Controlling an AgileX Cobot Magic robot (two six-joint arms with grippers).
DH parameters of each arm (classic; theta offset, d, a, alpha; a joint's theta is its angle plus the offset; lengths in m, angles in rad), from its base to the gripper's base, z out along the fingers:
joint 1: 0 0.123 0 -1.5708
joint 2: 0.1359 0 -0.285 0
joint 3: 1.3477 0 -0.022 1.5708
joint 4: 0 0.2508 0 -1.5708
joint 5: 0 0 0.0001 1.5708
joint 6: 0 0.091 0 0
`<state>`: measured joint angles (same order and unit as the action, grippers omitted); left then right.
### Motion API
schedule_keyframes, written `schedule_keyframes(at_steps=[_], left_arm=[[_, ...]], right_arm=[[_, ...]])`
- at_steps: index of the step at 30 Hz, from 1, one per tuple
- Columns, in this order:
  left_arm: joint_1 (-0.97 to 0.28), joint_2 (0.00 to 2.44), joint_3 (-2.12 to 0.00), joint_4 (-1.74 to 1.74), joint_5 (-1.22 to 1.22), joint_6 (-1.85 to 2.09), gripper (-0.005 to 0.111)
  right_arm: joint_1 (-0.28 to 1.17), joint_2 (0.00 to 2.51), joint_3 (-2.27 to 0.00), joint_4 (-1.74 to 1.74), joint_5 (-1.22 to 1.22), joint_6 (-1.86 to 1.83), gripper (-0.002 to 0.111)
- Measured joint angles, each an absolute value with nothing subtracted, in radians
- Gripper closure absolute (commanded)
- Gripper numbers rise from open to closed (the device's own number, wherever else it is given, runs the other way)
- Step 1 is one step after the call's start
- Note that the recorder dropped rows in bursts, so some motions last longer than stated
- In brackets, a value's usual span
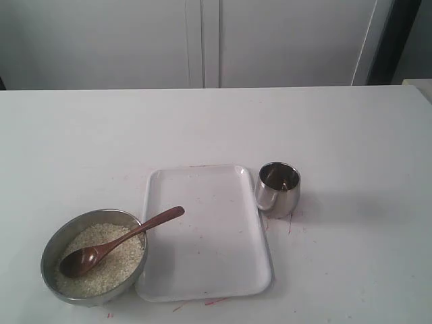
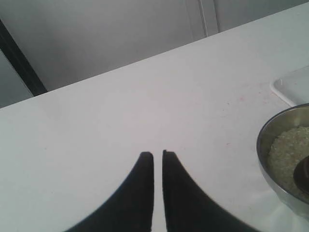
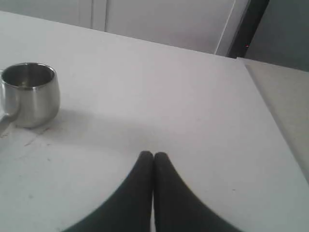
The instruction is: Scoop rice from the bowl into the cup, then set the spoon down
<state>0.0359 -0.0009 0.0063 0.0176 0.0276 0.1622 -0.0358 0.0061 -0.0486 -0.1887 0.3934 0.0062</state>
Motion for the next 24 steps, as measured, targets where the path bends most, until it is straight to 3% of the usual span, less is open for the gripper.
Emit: schedule_keyframes(at_steps=[5, 11, 24], left_arm=[[0.036, -0.001, 0.006, 0.018, 0.028, 0.162, 0.092], [0.036, -0.001, 0.006, 0.018, 0.028, 0.162, 0.092], [0.036, -0.001, 0.006, 0.018, 0.028, 0.162, 0.092]], right_arm=[[-0.036, 0.006, -0.049, -0.301, 0.362, 0.006, 0.108], [-0.036, 0.006, -0.049, -0.301, 0.136, 0.017, 0.108], [-0.036, 0.006, -0.049, -0.264, -0.303, 0.463, 0.108]])
